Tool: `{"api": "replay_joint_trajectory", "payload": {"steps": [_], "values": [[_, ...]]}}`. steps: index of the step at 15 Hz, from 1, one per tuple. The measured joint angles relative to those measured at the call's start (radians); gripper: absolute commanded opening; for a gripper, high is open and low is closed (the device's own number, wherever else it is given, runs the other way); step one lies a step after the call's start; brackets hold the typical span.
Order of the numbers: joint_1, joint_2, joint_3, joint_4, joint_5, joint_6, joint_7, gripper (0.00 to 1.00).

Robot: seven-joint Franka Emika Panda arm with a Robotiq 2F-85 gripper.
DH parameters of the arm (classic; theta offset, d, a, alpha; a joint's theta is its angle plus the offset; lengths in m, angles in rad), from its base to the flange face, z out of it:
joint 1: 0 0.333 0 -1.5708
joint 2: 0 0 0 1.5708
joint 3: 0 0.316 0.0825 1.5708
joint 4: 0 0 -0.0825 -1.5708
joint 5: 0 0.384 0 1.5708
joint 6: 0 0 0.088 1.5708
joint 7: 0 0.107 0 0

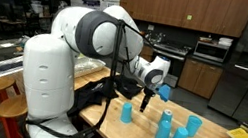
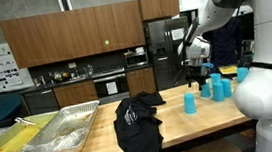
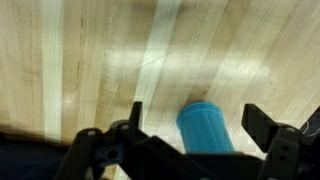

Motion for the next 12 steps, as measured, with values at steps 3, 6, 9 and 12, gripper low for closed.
{"api": "replay_joint_trajectory", "payload": {"steps": [3,6,9,12], "values": [[0.035,-0.013,0.003,-0.018,-0.039,0.001,-0.010,1.00],[0.078,-0.025,0.012,-0.056,-0.064,0.013,-0.025,1.00],[0.109,-0.031,0.022,-0.085,-0.083,0.017,-0.030,1.00],[0.125,-0.034,0.025,-0.098,-0.108,0.019,-0.030,1.00]]}}
